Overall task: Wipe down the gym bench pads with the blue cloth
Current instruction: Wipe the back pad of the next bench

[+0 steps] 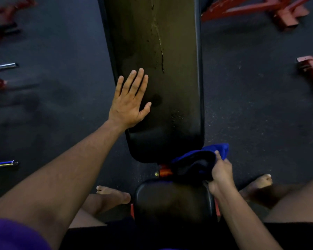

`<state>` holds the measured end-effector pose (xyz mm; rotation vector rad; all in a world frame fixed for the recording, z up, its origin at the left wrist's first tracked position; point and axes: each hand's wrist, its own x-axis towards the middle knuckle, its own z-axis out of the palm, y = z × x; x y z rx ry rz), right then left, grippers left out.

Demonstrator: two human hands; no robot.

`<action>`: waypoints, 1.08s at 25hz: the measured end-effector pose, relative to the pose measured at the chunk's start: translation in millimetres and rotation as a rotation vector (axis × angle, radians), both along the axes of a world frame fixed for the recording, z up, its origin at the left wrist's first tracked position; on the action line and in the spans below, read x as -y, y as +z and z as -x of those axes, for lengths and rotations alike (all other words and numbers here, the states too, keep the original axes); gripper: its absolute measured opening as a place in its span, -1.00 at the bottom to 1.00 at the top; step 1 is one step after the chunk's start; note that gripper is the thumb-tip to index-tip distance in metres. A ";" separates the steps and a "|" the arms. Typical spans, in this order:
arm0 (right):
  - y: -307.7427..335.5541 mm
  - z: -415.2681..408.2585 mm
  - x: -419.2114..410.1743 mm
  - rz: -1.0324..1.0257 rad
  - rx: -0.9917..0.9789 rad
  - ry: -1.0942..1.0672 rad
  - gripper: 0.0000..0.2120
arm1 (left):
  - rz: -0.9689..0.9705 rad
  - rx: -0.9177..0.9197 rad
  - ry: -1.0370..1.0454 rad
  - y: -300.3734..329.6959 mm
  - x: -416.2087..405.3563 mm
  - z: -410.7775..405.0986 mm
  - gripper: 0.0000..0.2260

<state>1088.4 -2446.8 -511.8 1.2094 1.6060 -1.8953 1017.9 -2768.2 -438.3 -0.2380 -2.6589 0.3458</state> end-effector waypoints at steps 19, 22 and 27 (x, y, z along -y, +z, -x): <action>251.6 236.0 84.5 -0.279 -1.075 0.032 -0.65 | -0.197 -0.264 0.063 161.4 44.8 137.4 -0.36; 319.4 303.5 123.0 -0.282 -1.262 0.070 -0.69 | -0.241 -0.278 0.087 204.7 69.7 191.0 -0.34; 400.1 381.7 160.0 -0.370 -1.387 0.232 -0.81 | -0.230 -0.237 0.158 266.5 96.7 258.3 -0.32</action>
